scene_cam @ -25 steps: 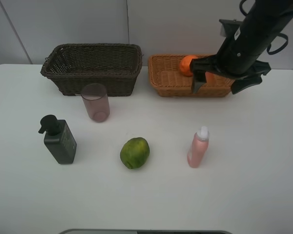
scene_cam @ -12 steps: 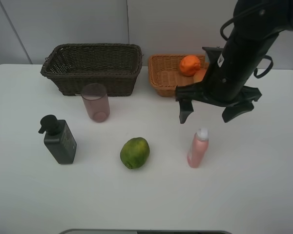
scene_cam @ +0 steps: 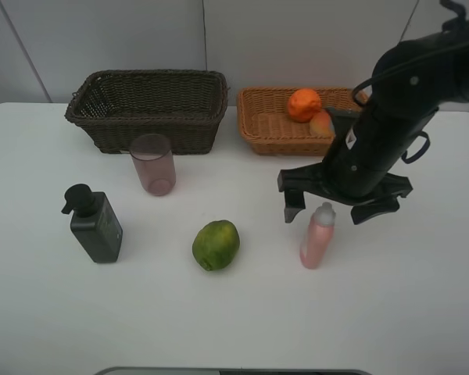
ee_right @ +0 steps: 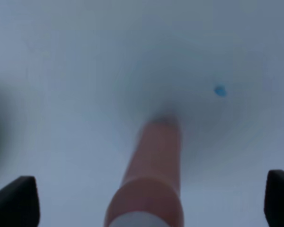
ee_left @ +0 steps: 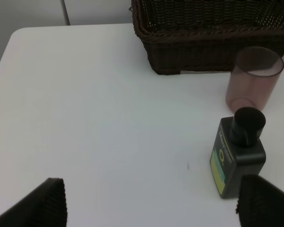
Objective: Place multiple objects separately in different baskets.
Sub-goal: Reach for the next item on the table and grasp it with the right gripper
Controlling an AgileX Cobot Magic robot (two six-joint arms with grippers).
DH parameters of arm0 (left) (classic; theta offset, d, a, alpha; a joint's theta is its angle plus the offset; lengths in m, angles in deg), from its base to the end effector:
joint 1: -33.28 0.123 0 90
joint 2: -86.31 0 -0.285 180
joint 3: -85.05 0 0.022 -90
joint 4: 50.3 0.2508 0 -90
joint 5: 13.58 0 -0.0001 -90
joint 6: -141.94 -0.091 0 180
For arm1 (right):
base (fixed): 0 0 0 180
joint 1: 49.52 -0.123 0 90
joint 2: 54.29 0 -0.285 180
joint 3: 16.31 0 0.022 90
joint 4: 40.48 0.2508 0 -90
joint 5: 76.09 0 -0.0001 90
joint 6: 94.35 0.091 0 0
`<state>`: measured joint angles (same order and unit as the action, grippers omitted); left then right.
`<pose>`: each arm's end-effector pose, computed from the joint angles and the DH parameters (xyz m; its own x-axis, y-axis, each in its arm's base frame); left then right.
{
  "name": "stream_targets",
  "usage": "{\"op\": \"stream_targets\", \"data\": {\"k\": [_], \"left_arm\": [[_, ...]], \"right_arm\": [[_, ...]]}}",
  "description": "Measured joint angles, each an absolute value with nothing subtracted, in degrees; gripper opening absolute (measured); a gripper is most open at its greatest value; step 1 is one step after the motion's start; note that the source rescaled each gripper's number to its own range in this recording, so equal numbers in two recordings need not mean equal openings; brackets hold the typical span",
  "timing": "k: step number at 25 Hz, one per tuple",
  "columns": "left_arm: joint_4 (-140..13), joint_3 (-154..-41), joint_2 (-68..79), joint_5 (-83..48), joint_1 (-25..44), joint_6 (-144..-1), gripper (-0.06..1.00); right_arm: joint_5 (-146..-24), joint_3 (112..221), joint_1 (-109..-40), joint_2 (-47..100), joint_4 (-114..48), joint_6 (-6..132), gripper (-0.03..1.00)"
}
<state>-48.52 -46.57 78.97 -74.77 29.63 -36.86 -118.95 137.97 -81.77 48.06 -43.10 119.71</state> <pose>-0.0066 0.0029 0.2776 -0.4517 0.0228 -0.8919 0.0367 0.9993 0.0070 0.2436 0.1504 0.1742 -0.9886 0.0049 -0.1503 -0.0039 0.9983 0.0581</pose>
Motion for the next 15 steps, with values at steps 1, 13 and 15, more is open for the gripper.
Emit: {"op": "stream_targets", "data": {"k": [1, 13, 15], "left_arm": [[-48.5, -46.6, 79.0, -74.8, 29.6, -36.9, 0.93], [-48.5, -46.6, 79.0, -74.8, 29.6, -36.9, 0.93], [-48.5, -46.6, 79.0, -74.8, 29.6, -36.9, 0.93]], "right_arm": [[-118.3, 137.3, -81.8, 48.1, -43.1, 119.7, 1.00], [-112.7, 136.2, -81.8, 51.7, -43.4, 121.0, 1.00], [-112.7, 136.2, -81.8, 52.5, -43.4, 121.0, 1.00]]}}
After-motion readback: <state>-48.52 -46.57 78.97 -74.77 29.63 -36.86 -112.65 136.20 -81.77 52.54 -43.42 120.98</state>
